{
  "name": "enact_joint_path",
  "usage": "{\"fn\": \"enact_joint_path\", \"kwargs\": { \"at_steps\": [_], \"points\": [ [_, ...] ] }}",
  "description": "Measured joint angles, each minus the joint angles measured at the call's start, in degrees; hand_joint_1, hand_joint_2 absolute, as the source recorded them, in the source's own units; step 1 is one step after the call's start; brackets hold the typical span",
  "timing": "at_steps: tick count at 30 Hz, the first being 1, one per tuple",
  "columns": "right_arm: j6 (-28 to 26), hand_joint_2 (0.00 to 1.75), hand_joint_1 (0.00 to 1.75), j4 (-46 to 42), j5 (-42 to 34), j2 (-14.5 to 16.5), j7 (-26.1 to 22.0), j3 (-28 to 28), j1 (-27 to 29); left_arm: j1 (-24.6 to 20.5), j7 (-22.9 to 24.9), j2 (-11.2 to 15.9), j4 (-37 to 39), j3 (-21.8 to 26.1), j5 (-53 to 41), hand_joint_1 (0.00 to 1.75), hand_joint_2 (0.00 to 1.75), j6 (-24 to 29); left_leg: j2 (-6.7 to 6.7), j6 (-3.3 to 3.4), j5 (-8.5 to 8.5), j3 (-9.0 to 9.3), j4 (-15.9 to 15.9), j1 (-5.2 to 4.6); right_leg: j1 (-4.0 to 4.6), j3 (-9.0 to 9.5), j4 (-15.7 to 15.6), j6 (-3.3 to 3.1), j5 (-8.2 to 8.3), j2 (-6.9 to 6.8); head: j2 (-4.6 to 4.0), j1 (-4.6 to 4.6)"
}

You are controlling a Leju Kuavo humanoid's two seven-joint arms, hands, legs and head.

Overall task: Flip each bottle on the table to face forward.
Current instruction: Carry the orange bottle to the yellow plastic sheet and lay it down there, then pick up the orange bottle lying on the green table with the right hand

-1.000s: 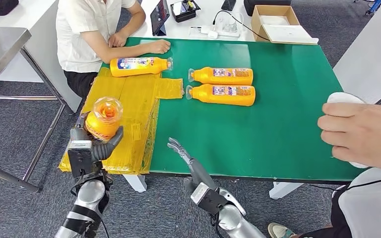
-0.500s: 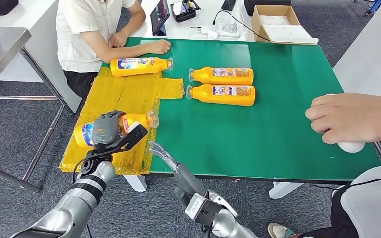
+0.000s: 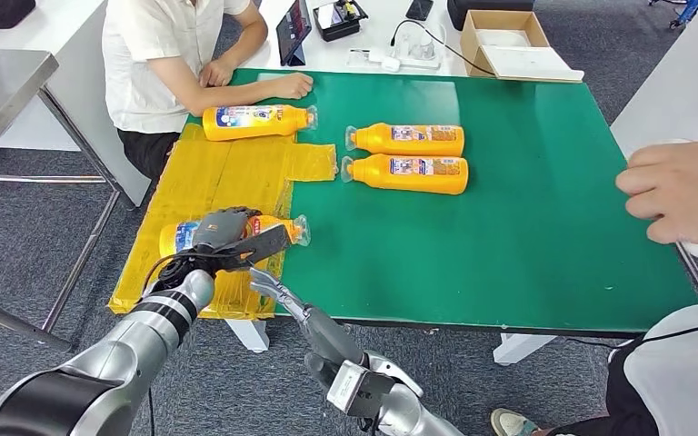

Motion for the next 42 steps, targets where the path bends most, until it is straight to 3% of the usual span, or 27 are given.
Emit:
{"fn": "enact_joint_path", "kwargs": {
  "at_steps": [6,12,17,22,26,37,41,42],
  "points": [
    [0.0,0.0,0.0,0.0,0.1,0.1,0.0,0.0,0.0,-0.5,-1.2,0.0,0.5,0.0,1.2,0.0,1.75,-0.6,0.0,0.0,-0.01,-0.03,0.0,0.0,0.0,-0.03,0.0,0.0,-0.01,0.0,0.0,-0.01],
    [-0.4,0.0,0.0,0.0,0.4,0.2,0.0,0.2,0.0,-0.5,-8.0,-1.3,0.2,0.1,5.4,0.0,1.75,-4.7,0.0,0.0,-0.01,-0.03,0.0,-0.01,0.0,-0.03,0.0,0.0,-0.01,0.0,0.0,-0.01],
    [-0.9,0.0,0.0,0.0,0.0,0.1,0.0,0.9,0.1,1.3,-16.9,-2.0,-3.3,0.1,15.4,0.0,1.75,-9.9,0.02,0.0,-0.01,-0.04,0.0,-0.01,0.0,-0.02,0.0,0.0,0.0,0.01,0.0,-0.01],
    [-1.7,0.0,0.0,0.0,-0.5,-0.4,0.0,1.8,0.2,6.2,-23.0,-1.6,-11.4,0.6,31.4,0.0,1.75,-15.0,0.03,-0.01,-0.02,-0.04,0.0,0.0,0.01,-0.04,0.0,0.0,-0.01,0.01,0.0,-0.01],
    [-2.2,0.0,0.0,0.0,-0.5,-1.0,0.0,2.6,0.4,10.0,-24.1,-1.1,-18.6,1.4,39.7,0.0,1.75,-17.8,-0.01,-0.01,-0.02,-0.05,0.0,0.01,0.01,-0.04,0.0,-0.02,-0.03,0.0,0.0,0.0],
    [-2.3,0.0,0.0,0.0,-0.5,-1.3,0.0,3.4,0.5,12.8,-24.2,-0.4,-24.8,2.0,40.3,0.0,1.75,-18.3,-0.01,-0.01,-0.01,-0.04,0.0,0.0,0.0,-0.02,0.0,-0.01,-0.01,0.0,0.0,-0.01],
    [-2.7,1.75,0.0,-0.4,-0.7,-1.5,0.0,3.7,0.5,13.7,-23.1,-0.4,-26.6,2.2,46.0,0.0,1.75,-19.9,0.01,-0.01,-0.02,-0.04,0.0,0.0,0.01,-0.03,0.0,-0.01,-0.02,0.01,0.0,-0.01],
    [-2.8,1.75,0.0,-0.7,-0.9,-1.6,0.0,3.9,0.5,14.1,-22.0,-0.5,-27.6,2.5,49.5,0.0,1.75,-20.5,0.02,-0.01,-0.02,-0.04,0.0,0.0,0.0,-0.04,0.0,-0.01,-0.02,0.01,0.0,-0.01]
  ]
}}
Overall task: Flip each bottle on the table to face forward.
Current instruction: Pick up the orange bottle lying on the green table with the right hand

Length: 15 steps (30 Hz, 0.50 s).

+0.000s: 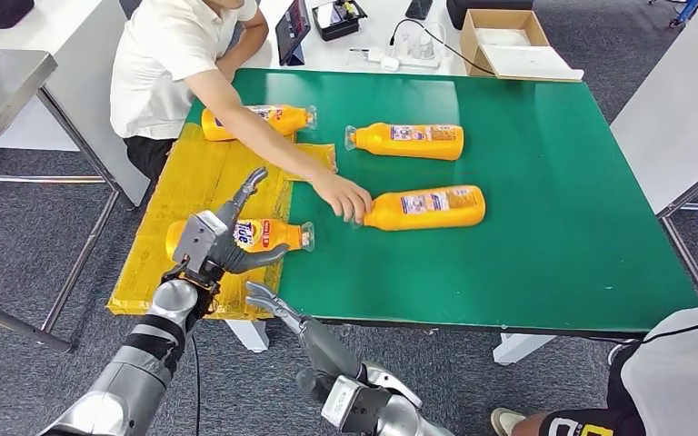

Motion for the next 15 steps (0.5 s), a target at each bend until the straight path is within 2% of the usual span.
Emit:
{"fn": "enact_joint_path", "kwargs": {
  "at_steps": [3,7,12,15],
  "points": [
    [-0.4,1.75,0.0,-1.2,-0.3,-0.6,0.0,0.8,0.5,2.3,3.2,-0.6,-4.0,0.8,9.7,0.0,1.75,-0.5,0.0,0.0,-0.02,-0.01,0.0,0.0,0.0,0.0,0.0,0.0,-0.01,0.0,0.0,0.01],
    [-2.5,1.75,0.0,-3.1,0.0,-1.5,0.0,1.6,2.0,8.2,3.5,-0.8,-11.8,-0.1,13.3,0.0,1.75,2.3,0.01,0.0,-0.06,-0.01,0.0,-0.01,-0.01,-0.01,0.0,-0.01,-0.03,0.0,0.0,0.0],
    [-9.1,1.75,0.0,-6.0,4.1,-4.2,0.0,0.5,5.2,19.6,1.0,-0.5,-25.2,-5.1,9.2,0.0,1.75,11.6,-0.01,0.01,-0.16,-0.02,0.0,-0.03,-0.02,-0.03,-0.1,-0.01,-0.07,0.0,0.0,0.01],
    [-13.8,1.75,0.0,-7.1,11.5,-6.0,0.0,-4.3,8.8,25.5,0.9,-0.3,-32.2,-6.8,7.6,0.0,1.75,17.9,-0.02,0.02,-0.21,-0.03,0.0,-0.03,-0.02,-0.03,-0.1,-0.01,-0.08,0.0,0.0,0.0]
  ]
}}
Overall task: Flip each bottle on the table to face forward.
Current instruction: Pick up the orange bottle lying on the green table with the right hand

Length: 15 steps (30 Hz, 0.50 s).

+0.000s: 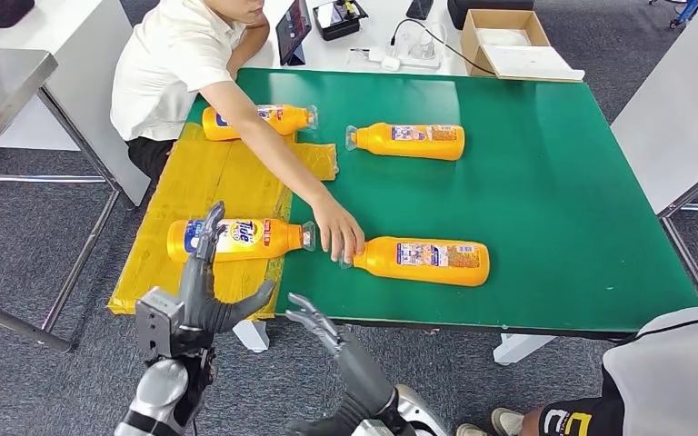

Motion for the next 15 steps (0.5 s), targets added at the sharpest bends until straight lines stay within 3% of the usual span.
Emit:
{"fn": "enact_joint_path", "kwargs": {
  "at_steps": [7,15],
  "points": [
    [-8.6,1.75,0.0,0.2,16.9,-2.6,4.8,-16.8,5.4,6.3,0.0,-0.5,-9.4,1.1,6.2,0.0,1.75,9.3,0.0,0.02,0.02,0.02,0.0,0.0,0.01,0.04,0.0,0.01,0.03,0.0,0.0,0.0],
    [-15.7,1.75,0.0,5.6,26.2,-5.0,11.0,-26.6,0.8,7.4,-1.8,-0.9,-11.9,0.6,8.0,0.0,1.75,11.9,0.03,0.07,0.09,0.09,0.0,0.0,0.0,0.11,0.0,0.04,0.07,0.0,0.0,-0.02]
  ]
}}
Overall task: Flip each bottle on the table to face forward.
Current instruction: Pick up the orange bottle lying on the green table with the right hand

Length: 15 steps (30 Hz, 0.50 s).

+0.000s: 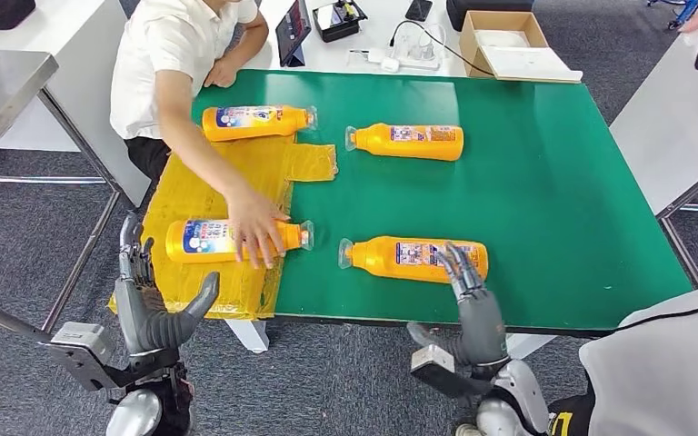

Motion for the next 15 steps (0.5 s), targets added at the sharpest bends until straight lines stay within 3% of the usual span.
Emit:
{"fn": "enact_joint_path", "kwargs": {
  "at_steps": [8,15],
  "points": [
    [-1.5,1.75,0.0,5.4,4.2,-3.2,3.9,-2.9,-4.3,2.0,-0.2,0.6,-0.2,-3.0,-0.3,0.0,1.75,-0.4,0.0,0.01,-0.03,-0.06,0.0,-0.01,-0.01,-0.04,0.0,0.01,-0.01,0.0,0.0,0.0],
    [0.9,1.75,0.0,15.2,7.0,-3.3,7.0,-2.5,-11.9,1.5,0.3,1.0,0.1,-6.3,-0.4,0.0,1.75,-2.4,0.01,0.03,0.02,-0.02,0.0,-0.01,0.0,-0.01,0.0,0.01,0.01,0.0,0.0,0.0]
  ]
}}
